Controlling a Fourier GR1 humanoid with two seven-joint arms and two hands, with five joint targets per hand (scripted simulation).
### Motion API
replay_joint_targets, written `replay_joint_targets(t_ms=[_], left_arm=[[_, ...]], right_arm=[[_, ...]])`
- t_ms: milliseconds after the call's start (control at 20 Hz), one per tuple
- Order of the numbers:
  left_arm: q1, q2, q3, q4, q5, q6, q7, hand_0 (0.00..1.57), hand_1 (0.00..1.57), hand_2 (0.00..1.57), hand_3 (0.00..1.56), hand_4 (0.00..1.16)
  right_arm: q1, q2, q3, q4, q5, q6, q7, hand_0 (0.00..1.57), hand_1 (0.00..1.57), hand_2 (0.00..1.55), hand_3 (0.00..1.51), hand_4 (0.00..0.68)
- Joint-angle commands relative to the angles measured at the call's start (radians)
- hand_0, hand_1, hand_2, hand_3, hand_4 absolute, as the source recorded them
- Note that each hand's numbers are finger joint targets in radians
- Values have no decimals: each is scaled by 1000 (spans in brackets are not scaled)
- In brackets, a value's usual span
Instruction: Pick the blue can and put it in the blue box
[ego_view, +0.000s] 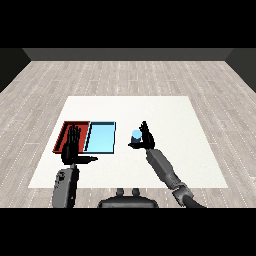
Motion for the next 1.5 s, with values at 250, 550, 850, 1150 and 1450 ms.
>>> replay_joint_targets(t_ms=[250,550,850,1150,1450], left_arm=[[2,-22,-21,-11,-34,29,-3,0,0,0,0,0],[25,-9,-10,-4,-11,-8,-18,0,0,0,0,0],[6,-9,9,32,-1,-3,-27,0,0,0,0,0],[-27,31,51,43,55,-46,-12,0,0,0,0,0],[-20,13,-18,-13,-28,1,43,0,0,0,0,0]], right_arm=[[-101,0,5,145,-44,29,-23,0,0,0,0,0],[-192,0,13,241,-101,38,-7,0,0,0,0,0],[-172,0,120,238,-118,-298,-63,1534,1534,1491,1452,658],[-209,0,164,331,-151,-321,-76,1509,1509,1479,1428,620],[-274,0,202,252,-144,-366,-18,1487,1487,1463,1406,645]])
